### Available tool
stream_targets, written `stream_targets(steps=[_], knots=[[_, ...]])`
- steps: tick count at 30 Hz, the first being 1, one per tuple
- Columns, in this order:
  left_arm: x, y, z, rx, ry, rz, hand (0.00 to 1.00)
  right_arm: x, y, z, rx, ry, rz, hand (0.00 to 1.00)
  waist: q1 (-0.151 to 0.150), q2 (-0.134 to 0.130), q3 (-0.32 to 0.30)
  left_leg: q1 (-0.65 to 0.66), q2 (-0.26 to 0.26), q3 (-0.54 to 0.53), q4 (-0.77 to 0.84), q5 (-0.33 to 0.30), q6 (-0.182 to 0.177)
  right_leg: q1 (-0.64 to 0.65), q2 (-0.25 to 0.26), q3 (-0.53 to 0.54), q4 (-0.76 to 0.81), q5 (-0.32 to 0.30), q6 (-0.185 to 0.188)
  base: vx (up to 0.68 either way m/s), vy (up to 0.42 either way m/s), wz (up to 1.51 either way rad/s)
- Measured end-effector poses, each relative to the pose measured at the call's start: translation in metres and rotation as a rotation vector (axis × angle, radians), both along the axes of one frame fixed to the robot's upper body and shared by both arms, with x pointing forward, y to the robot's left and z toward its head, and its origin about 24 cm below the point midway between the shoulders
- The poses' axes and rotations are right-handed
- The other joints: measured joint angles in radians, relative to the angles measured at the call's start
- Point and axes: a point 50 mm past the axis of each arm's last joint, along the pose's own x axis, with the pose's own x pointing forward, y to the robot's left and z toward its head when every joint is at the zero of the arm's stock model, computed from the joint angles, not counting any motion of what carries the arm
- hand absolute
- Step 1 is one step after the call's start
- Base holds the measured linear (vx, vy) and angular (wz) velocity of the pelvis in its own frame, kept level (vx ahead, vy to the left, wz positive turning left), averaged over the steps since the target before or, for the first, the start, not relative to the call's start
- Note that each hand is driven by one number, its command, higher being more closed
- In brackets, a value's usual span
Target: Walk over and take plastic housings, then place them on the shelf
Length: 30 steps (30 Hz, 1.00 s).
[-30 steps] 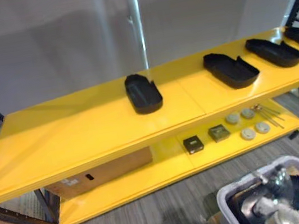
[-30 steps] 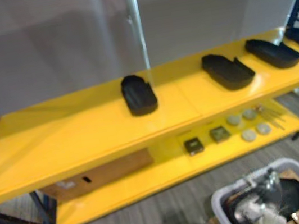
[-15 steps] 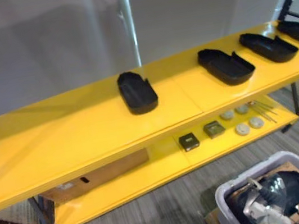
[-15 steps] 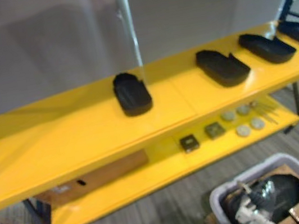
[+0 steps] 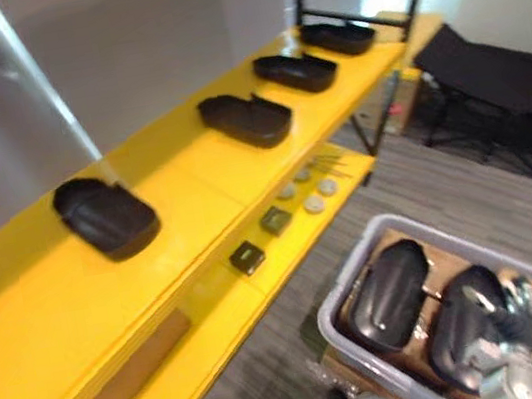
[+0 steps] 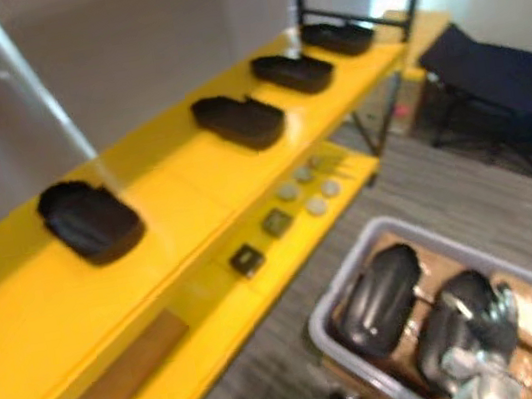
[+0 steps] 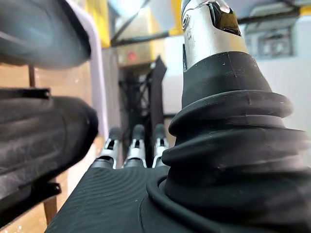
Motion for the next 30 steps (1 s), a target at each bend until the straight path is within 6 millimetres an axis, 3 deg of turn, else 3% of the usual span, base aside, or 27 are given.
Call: stream_targets(steps=[6, 9, 11, 14, 18, 19, 20, 21, 23, 24, 27, 29, 30], knots=[[0.004, 0.005, 0.002, 0.055, -0.076, 0.007, 0.0, 0.022, 0.025, 0.002, 0.034, -0.033, 0.121, 0.0, 0.019, -0.026, 0.011, -0.009, -0.049, -0.008, -0.108, -0.048, -0.037, -0.06, -0.038, -0.006, -0.004, 0.036, 0.054, -0.09, 0.133, 0.1], [0.0, 0.015, 0.004, 0.085, -0.089, 0.048, 0.0, 0.032, 0.034, 0.004, 0.04, -0.043, 0.166, 0.0, 0.051, -0.066, 0.026, -0.023, -0.076, -0.049, -0.145, -0.059, -0.046, -0.07, -0.073, -0.033, -0.015, 0.054, 0.073, -0.15, 0.083, 0.3], [-0.008, 0.017, 0.003, 0.095, -0.079, 0.08, 0.0, 0.034, 0.037, 0.005, 0.037, -0.044, 0.184, 0.0, 0.065, -0.072, 0.015, -0.038, -0.083, -0.052, -0.13, -0.069, -0.038, -0.07, -0.084, -0.034, -0.027, 0.06, 0.078, -0.1, 0.05, 0.07], [-0.013, 0.015, 0.002, 0.085, -0.083, 0.122, 0.0, 0.037, 0.039, 0.004, 0.044, -0.028, 0.193, 0.0, 0.063, -0.061, 0.017, -0.071, -0.09, -0.075, -0.081, -0.094, -0.031, -0.074, -0.094, -0.039, -0.029, 0.06, 0.076, -0.06, 0.051, 0.08], [-0.002, 0.015, 0.004, 0.123, -0.102, 0.014, 0.0, 0.022, 0.042, -0.012, 0.073, 0.059, 0.151, 0.0, 0.06, -0.048, 0.031, -0.103, -0.066, -0.083, 0.062, -0.157, -0.026, -0.095, -0.059, -0.043, 0.056, 0.056, 0.069, -0.02, 0.051, -0.06], [-0.001, 0.015, 0.004, 0.125, -0.1, 0.002, 0.0, 0.019, 0.044, -0.015, 0.082, 0.07, 0.149, 0.0, 0.06, -0.051, 0.034, -0.098, -0.057, -0.072, 0.081, -0.168, -0.024, -0.096, -0.055, -0.044, 0.075, 0.056, 0.068, -0.09, 0.068, -0.55], [0.001, 0.018, 0.005, 0.131, -0.1, -0.012, 0.0, 0.012, 0.05, -0.021, 0.105, 0.091, 0.15, 0.0, 0.06, -0.069, 0.046, -0.071, -0.051, -0.039, 0.097, -0.178, -0.022, -0.092, -0.048, -0.058, 0.106, 0.058, 0.063, -0.16, 0.06, -0.8], [0.003, 0.019, 0.006, 0.134, -0.097, -0.001, 0.0, 0.005, 0.056, -0.025, 0.125, 0.105, 0.16, 0.0, 0.057, -0.084, 0.056, -0.046, -0.045, 0.002, 0.094, -0.18, -0.015, -0.092, -0.042, -0.097, 0.107, 0.104, 0.023, -0.19, 0.056, -0.9], [0.005, 0.02, 0.006, 0.14, -0.092, 0.006, 0.0, 0.003, 0.063, -0.026, 0.135, 0.112, 0.185, 0.0, 0.064, -0.078, 0.056, -0.049, -0.018, 0.08, 0.068, -0.149, 0.014, -0.109, -0.038, -0.161, 0.067, 0.193, -0.019, -0.25, -0.015, -1.1], [0.011, 0.024, 0.008, 0.155, -0.092, 0.009, 0.0, 0.0, 0.066, -0.028, 0.135, 0.125, 0.196, 0.0, 0.054, -0.094, 0.062, -0.049, -0.019, 0.143, 0.031, -0.116, 0.024, -0.16, -0.063, -0.275, 0.22, 0.11, -0.054, -0.32, -0.041, -1.23], [0.022, 0.026, 0.01, 0.16, -0.096, -0.002, 0.0, -0.004, 0.066, -0.03, 0.124, 0.142, 0.182, 0.0, 0.041, -0.099, 0.065, -0.05, -0.021, 0.206, -0.081, -0.022, 0.03, -0.186, -0.129, -0.385, 0.503, -0.032, -0.074, -0.21, -0.015, -0.7], [0.025, 0.027, 0.011, 0.166, -0.095, -0.029, 0.0, -0.002, 0.067, -0.029, 0.123, 0.135, 0.173, 0.0, 0.044, -0.107, 0.064, -0.052, -0.02, 0.255, -0.134, 0.029, 0.027, -0.154, -0.195, -0.418, 0.613, -0.067, -0.076, -0.12, -0.089, -0.89], [0.027, 0.031, 0.012, 0.174, -0.091, -0.036, 0.0, 0.002, 0.068, -0.027, 0.122, 0.118, 0.171, 0.0, 0.048, -0.137, 0.059, -0.064, -0.018, 0.308, -0.123, 0.042, 0.02, -0.117, -0.251, -0.441, 0.595, -0.071, -0.058, -0.09, -0.142, -1.11]])
